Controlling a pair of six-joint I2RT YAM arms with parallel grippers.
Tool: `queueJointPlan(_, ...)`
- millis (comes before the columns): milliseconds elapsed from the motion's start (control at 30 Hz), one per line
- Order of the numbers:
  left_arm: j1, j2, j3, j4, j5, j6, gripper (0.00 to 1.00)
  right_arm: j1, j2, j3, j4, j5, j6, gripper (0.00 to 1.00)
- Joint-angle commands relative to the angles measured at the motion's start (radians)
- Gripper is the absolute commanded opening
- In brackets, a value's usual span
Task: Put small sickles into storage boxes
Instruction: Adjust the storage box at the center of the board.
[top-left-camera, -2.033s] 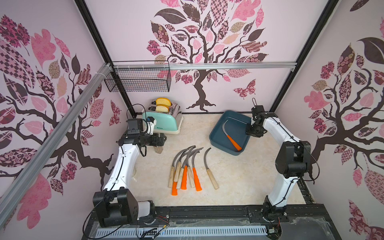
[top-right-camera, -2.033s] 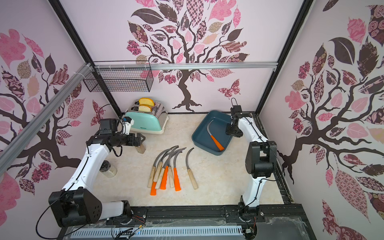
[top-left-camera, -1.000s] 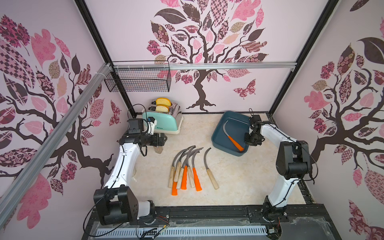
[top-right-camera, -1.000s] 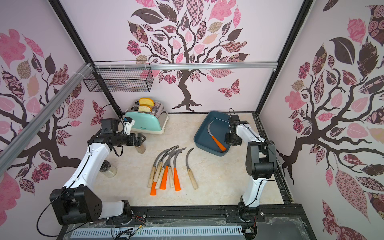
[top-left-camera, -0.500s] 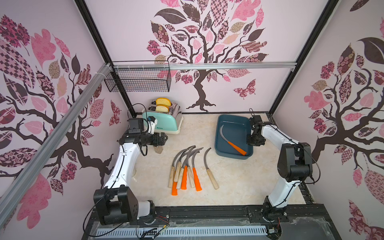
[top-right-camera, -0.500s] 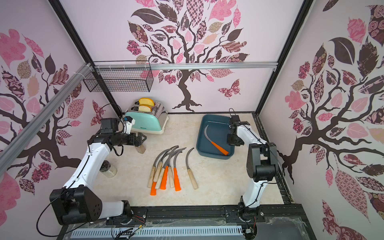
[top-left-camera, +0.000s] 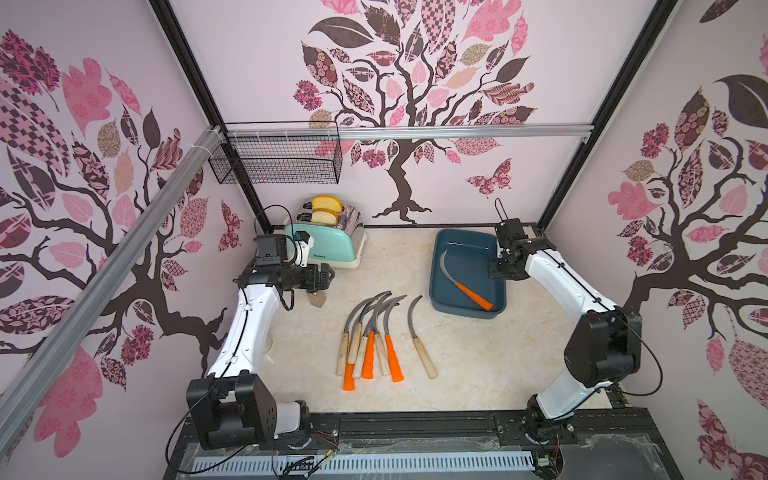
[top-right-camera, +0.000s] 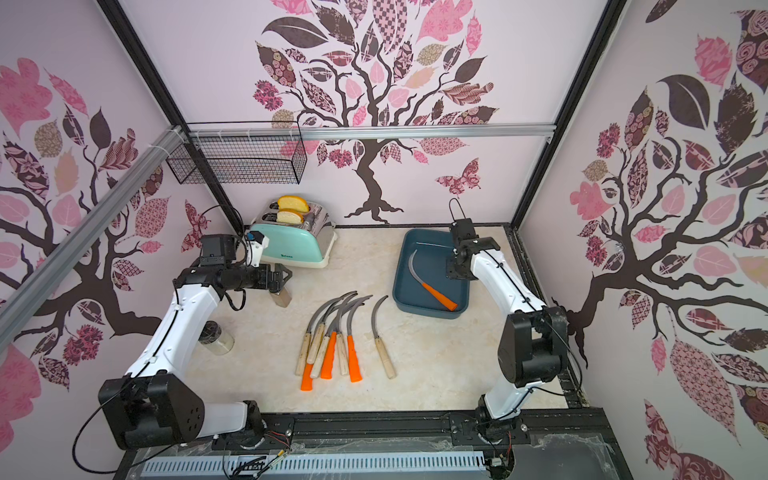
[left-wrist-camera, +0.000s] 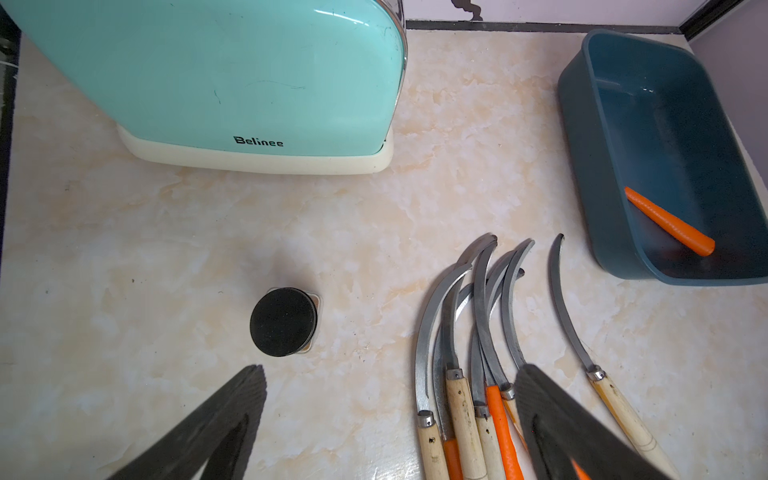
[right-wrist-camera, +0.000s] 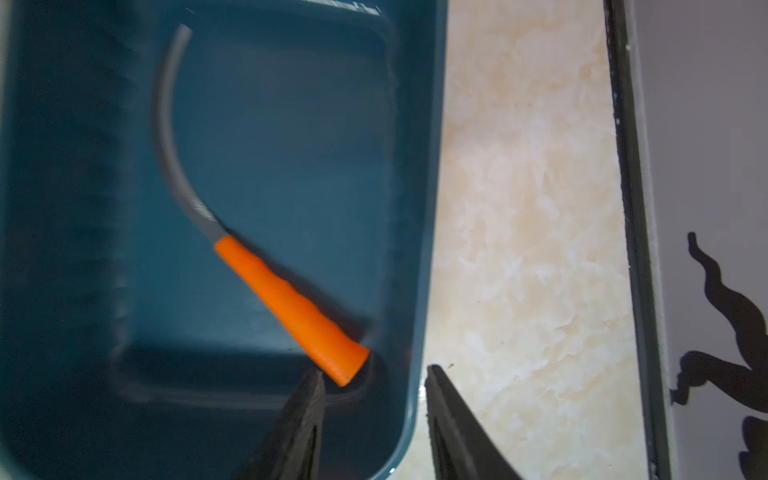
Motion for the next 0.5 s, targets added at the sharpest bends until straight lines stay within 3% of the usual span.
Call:
queueJointPlan(0, -0.004, 0.009, 0.039, -0.034, -0.042, -0.003, 0.98, 0.140, -0.110, -0.016, -0.032, -0.014, 0.022, 0.48)
queueJointPlan(233, -0.003, 0.031, 0.053, -0.055, -0.150, -0.021, 0.98, 0.354, -0.361, -0.300, -0.003, -0.147, 0.119, 0.49)
queueJointPlan(467, -0.004, 0.036, 0.066, -0.065, -0.175, -0.021, 0.98, 0.573, -0.416, -0.474, 0.003, -0.151, 0.214, 0.49)
